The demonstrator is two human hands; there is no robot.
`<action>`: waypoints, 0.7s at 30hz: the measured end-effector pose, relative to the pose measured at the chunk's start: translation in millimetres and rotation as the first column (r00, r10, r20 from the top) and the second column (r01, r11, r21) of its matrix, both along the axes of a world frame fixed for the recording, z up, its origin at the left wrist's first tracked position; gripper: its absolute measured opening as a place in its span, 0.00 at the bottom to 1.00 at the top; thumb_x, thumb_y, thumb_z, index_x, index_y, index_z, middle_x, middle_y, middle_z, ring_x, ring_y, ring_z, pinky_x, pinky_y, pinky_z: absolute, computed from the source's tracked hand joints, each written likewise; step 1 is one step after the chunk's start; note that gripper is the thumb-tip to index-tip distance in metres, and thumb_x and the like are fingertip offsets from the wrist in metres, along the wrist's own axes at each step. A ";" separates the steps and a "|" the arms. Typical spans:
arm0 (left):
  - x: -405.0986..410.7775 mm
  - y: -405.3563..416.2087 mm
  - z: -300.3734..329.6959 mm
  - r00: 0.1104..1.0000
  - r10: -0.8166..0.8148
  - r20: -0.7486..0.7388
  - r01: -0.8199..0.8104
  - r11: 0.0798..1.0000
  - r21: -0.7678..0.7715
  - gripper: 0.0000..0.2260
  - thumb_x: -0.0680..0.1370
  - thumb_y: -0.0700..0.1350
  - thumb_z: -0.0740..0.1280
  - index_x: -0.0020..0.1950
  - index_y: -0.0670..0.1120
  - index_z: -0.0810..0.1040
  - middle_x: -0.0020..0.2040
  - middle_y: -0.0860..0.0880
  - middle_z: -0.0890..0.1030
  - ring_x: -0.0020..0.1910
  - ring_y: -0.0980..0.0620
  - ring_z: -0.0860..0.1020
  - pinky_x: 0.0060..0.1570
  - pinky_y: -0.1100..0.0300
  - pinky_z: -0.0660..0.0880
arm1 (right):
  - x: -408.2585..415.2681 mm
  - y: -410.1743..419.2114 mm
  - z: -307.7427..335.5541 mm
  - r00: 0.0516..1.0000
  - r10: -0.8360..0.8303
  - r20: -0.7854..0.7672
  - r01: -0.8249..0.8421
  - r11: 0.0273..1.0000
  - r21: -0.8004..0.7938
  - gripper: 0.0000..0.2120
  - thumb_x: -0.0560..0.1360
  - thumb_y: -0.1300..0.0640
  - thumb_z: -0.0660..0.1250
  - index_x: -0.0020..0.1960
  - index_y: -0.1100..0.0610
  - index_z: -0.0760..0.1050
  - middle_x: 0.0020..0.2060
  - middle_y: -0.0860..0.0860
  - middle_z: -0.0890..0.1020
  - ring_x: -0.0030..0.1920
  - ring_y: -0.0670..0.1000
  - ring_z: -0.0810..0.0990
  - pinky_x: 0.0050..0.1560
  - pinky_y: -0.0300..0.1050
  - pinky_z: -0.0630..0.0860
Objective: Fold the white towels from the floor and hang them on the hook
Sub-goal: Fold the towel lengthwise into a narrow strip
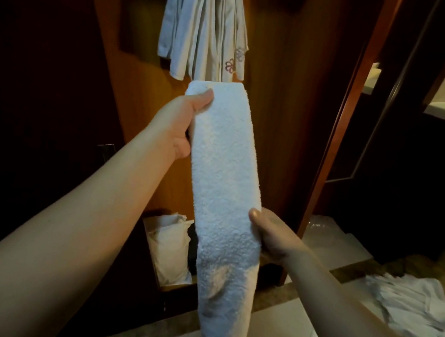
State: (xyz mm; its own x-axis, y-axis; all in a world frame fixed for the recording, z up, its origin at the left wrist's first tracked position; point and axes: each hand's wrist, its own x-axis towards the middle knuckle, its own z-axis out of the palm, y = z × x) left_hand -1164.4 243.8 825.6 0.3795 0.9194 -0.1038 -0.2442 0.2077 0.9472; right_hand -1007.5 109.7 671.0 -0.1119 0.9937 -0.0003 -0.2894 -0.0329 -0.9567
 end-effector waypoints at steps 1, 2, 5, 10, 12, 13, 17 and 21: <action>-0.9 1.7 3.0 1.000 0.002 0.004 -0.002 1.000 0.001 0.19 0.73 0.47 0.76 0.61 0.46 0.77 0.45 0.43 0.87 0.43 0.41 0.86 0.38 0.40 0.82 | -0.2 -1.4 5.7 0.997 -0.009 0.070 0.007 0.999 0.034 0.46 0.47 0.34 0.85 0.56 0.60 0.80 0.51 0.54 0.87 0.52 0.53 0.85 0.51 0.46 0.81; -1.5 3.3 5.9 1.000 0.002 0.006 -0.002 1.000 0.003 0.18 0.73 0.47 0.76 0.61 0.45 0.77 0.45 0.43 0.87 0.42 0.41 0.86 0.38 0.40 0.82 | 0.5 -2.5 11.3 0.991 -0.027 0.130 0.019 0.998 0.061 0.46 0.46 0.34 0.84 0.56 0.60 0.80 0.50 0.53 0.87 0.52 0.53 0.85 0.51 0.46 0.81; -2.7 6.0 13.3 1.000 -0.018 0.013 0.018 1.000 0.014 0.18 0.73 0.46 0.76 0.60 0.45 0.77 0.45 0.42 0.87 0.43 0.40 0.86 0.39 0.40 0.82 | 7.7 -4.7 27.0 0.951 -0.082 0.297 0.044 0.990 0.133 0.45 0.46 0.29 0.81 0.54 0.55 0.80 0.46 0.47 0.88 0.49 0.47 0.86 0.47 0.39 0.81; 0.2 8.0 21.7 0.995 -0.047 0.083 0.048 0.999 -0.005 0.16 0.74 0.43 0.75 0.60 0.42 0.77 0.48 0.40 0.86 0.46 0.38 0.86 0.46 0.37 0.81 | 23.8 -7.7 48.4 0.777 -0.202 0.596 0.076 0.970 0.231 0.33 0.54 0.21 0.71 0.50 0.42 0.80 0.44 0.32 0.85 0.46 0.36 0.83 0.42 0.26 0.75; 1.3 9.2 24.2 0.993 -0.043 0.113 0.046 0.999 -0.024 0.17 0.75 0.42 0.74 0.61 0.41 0.76 0.49 0.39 0.86 0.47 0.37 0.85 0.47 0.36 0.81 | 32.5 -7.7 53.7 0.694 -0.267 0.669 0.081 0.952 0.295 0.14 0.67 0.33 0.73 0.50 0.33 0.78 0.47 0.26 0.81 0.50 0.30 0.79 0.44 0.21 0.70; 2.0 10.3 25.4 0.992 -0.037 0.124 0.041 0.999 -0.029 0.16 0.75 0.42 0.73 0.62 0.41 0.76 0.49 0.39 0.86 0.47 0.37 0.85 0.46 0.36 0.81 | 37.6 -8.3 54.6 0.662 -0.286 0.693 0.074 0.945 0.319 0.10 0.72 0.38 0.73 0.51 0.28 0.76 0.49 0.23 0.79 0.52 0.27 0.77 0.45 0.21 0.69; 7.4 13.4 31.4 0.985 -0.052 0.165 0.060 0.997 -0.041 0.14 0.77 0.40 0.72 0.60 0.40 0.75 0.50 0.37 0.86 0.47 0.35 0.85 0.46 0.33 0.80 | 47.6 -6.6 46.7 0.587 -0.317 0.745 0.074 0.937 0.341 0.09 0.79 0.43 0.66 0.56 0.28 0.74 0.55 0.25 0.78 0.56 0.29 0.75 0.50 0.32 0.67; 13.3 14.3 38.0 0.982 -0.078 0.170 0.083 0.996 -0.023 0.16 0.76 0.40 0.72 0.60 0.41 0.73 0.49 0.37 0.86 0.47 0.35 0.85 0.44 0.34 0.80 | 43.7 -3.0 35.7 0.675 -0.356 0.646 0.174 0.928 0.329 0.11 0.80 0.40 0.58 0.55 0.31 0.78 0.52 0.35 0.83 0.51 0.36 0.81 0.50 0.41 0.72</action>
State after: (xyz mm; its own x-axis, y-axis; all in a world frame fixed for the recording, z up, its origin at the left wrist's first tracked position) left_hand -1151.1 258.0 863.5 0.4662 0.8827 -0.0593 -0.3813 0.2610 0.8868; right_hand -963.8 106.7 706.6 0.0977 0.9620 0.2548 0.4848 0.1776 -0.8564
